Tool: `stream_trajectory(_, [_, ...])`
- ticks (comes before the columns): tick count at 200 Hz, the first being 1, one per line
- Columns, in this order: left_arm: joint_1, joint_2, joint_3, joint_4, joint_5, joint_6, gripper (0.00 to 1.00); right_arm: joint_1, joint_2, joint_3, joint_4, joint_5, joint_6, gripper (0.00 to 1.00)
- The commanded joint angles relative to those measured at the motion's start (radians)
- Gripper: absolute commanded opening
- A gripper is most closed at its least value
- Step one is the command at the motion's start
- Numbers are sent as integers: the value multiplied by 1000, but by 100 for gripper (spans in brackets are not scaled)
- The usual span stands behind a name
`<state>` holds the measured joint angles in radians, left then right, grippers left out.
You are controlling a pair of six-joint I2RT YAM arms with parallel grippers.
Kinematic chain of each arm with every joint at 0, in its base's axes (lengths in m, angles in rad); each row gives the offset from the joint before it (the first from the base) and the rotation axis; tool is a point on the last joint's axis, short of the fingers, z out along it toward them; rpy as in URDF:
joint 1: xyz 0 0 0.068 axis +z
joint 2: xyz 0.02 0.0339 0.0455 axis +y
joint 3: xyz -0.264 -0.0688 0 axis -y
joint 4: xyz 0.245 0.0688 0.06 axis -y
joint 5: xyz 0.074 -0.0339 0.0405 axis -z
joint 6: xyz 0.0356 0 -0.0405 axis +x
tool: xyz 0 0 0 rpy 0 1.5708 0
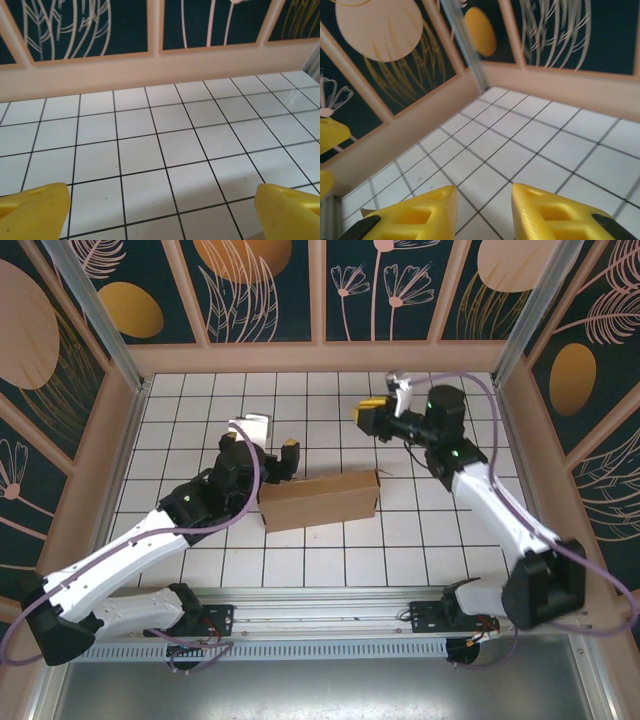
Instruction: Fold the paper box
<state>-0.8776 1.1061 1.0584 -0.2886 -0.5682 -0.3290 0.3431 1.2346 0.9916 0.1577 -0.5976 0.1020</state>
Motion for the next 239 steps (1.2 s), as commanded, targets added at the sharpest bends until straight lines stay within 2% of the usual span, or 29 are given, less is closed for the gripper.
stream_trajectory(1, [12, 53, 41, 54, 124, -34, 88, -32, -90, -104, -101, 207, -48, 30])
stream_trajectory(21, [14, 136, 94, 80, 222, -68, 80, -83, -151, -136, -157, 180, 38, 23])
stream_trajectory(36, [18, 186, 120, 108, 276, -96, 73, -83, -146, -124, -190, 131, 86, 17])
stream_trajectory(62, [26, 244, 114, 148, 377, -157, 54, -17, -108, -81, -218, 131, 159, 12])
stream_trajectory(76, [31, 256, 84, 172, 413, -189, 49, 42, -91, -58, -227, 177, 152, 11])
stream_trajectory(102, [54, 246, 13, 212, 446, -239, 46, 117, -38, -4, -271, 256, 157, 10])
stream_trajectory(160, [68, 206, -131, 257, 496, -308, 43, 199, 15, 16, -274, 324, 208, 5])
stream_trajectory(182, [68, 198, -167, 270, 508, -323, 42, 259, 22, 10, -274, 360, 216, 3])
stream_trajectory(239, [68, 196, -245, 295, 474, -333, 42, 252, -30, -32, -324, 452, 249, 0])
